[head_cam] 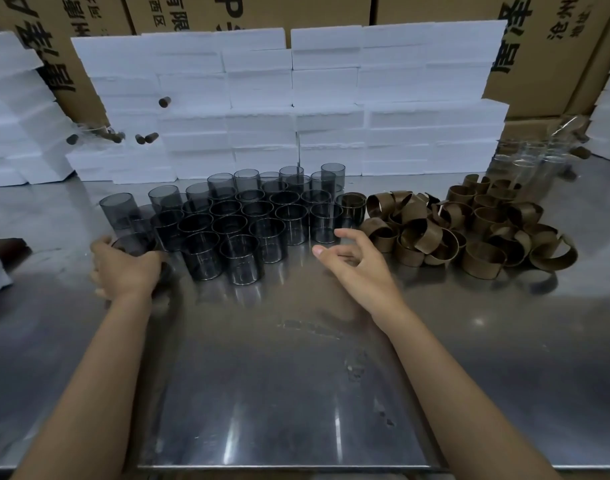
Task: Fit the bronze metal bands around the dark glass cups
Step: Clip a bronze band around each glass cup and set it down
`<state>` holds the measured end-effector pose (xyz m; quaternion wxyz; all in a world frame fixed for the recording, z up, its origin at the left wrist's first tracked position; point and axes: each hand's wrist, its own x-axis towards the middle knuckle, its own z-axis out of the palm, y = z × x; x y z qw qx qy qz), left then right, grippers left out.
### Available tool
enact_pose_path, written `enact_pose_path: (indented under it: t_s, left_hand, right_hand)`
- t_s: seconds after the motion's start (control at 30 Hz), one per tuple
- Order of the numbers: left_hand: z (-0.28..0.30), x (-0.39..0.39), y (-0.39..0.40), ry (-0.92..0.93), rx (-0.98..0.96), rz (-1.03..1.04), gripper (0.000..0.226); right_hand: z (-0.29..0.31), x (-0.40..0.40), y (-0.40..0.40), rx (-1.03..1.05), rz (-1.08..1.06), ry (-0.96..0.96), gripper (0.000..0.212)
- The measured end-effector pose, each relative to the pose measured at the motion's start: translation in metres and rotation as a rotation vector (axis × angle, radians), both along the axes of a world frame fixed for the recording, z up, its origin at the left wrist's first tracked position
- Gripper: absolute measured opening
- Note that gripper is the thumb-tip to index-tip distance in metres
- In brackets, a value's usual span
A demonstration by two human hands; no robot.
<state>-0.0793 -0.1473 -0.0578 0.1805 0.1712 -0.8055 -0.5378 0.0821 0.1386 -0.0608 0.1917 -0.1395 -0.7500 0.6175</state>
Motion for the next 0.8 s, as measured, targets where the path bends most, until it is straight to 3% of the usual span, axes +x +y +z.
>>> enact_pose_path:
  t_s: [0.1,0.2,0.3,0.4,0.63,0.73,0.8]
  left_hand:
    - [0.01,0.019,0.011,0.188,-0.236,0.055,0.072]
    - [0.022,0.04,0.026,0.488,-0.363,-0.149,0.028]
    - [0.018,0.05,0.04,0.327,-0.402,-0.387,0.008]
    - [0.008,0.055,0.047,0.191,-0.38,-0.442,0.017]
    - [0.003,0.049,0.037,0.17,-0.429,-0.41,0.034]
    - [0.014,0.056,0.042,0.382,-0.341,-0.281,0.035]
    - [0.031,0.067,0.052,0.549,-0.202,-0.221,0.048]
  right_hand:
    - [-0.001,-0.001,0.0,0.009,-0.005,-0.003,0.051]
    - [0.0,-0.001,0.0,0.021,-0.01,-0.006,0.05]
    - [0.0,0.0,0.0,0.023,-0.014,-0.01,0.046]
    - [0.0,0.0,0.001,0.019,-0.017,-0.016,0.044]
    - [0.001,0.001,0.001,0.014,-0.012,-0.024,0.041]
    - [0.001,0.0,0.002,0.005,-0.014,-0.029,0.04]
    - [0.003,0.0,0.001,-0.003,-0.015,-0.031,0.04]
